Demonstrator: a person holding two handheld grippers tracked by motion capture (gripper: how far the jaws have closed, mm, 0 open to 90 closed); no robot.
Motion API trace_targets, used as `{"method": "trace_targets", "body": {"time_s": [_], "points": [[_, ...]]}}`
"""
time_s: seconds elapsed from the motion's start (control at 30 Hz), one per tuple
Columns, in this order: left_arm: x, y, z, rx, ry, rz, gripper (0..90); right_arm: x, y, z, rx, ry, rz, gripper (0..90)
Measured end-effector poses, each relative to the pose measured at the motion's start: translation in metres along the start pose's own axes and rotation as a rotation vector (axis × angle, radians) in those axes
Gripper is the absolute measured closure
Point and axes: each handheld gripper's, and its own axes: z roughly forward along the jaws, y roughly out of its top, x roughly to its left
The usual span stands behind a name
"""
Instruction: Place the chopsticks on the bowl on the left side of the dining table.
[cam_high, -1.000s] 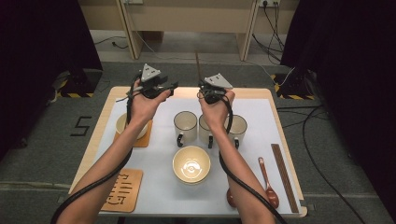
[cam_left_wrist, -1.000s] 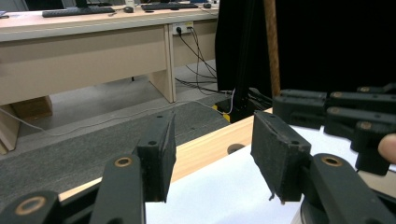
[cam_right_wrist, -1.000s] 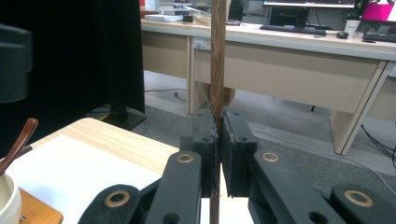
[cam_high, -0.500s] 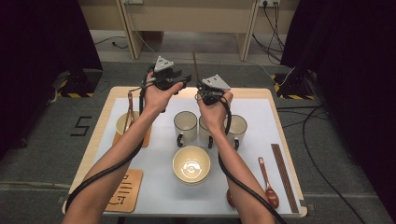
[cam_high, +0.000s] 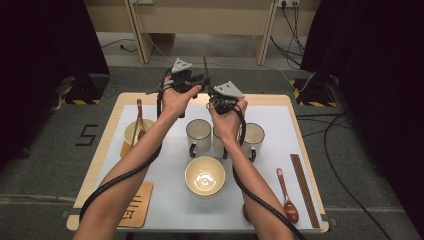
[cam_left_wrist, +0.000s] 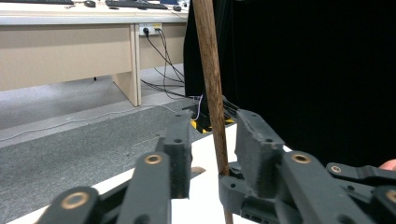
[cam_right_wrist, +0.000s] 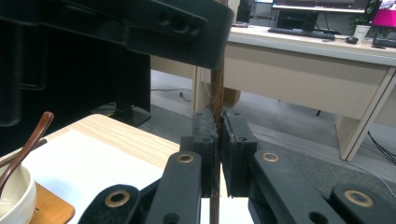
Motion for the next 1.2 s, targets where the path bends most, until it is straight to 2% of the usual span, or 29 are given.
{"method": "trace_targets", "body": {"time_s": [0.23,0.33,0.5,0.57,0.63,0.73,0.8,1.0,1.2], "points": [[-0.002,0.000,0.004,-0.001,-0.008,-0.015,77.9,0.002,-0.002,0.000,0.005,0.003,-0.005,85.3],[-0.001,0.000,0.003,-0.002,-0.020,-0.039,82.7,0.001,-0.002,0.000,0.003,0.003,-0.009,85.3],[-0.005,0.001,0.001,-0.018,-0.015,-0.020,83.6,0.001,0.001,0.000,0.010,0.008,-0.012,83.8],[-0.005,0.003,-0.001,-0.029,-0.010,-0.018,83.6,0.000,0.003,-0.002,0.020,0.009,-0.012,77.4],[-0.004,0.005,-0.003,-0.036,0.000,-0.008,83.6,-0.001,0.006,-0.005,0.047,0.020,0.000,74.7],[-0.003,0.006,-0.006,-0.039,0.012,-0.004,83.6,-0.003,0.007,-0.010,0.054,0.021,-0.011,71.9],[-0.001,0.007,-0.011,-0.046,0.035,0.009,83.5,-0.006,0.008,-0.013,0.062,0.023,-0.005,69.9],[0.001,0.007,-0.021,-0.060,0.046,0.018,83.5,-0.011,0.008,-0.018,0.104,0.044,0.006,66.7],[0.004,0.004,-0.035,-0.053,0.069,0.032,83.5,-0.020,0.006,-0.025,0.148,0.040,0.002,64.6]]}}
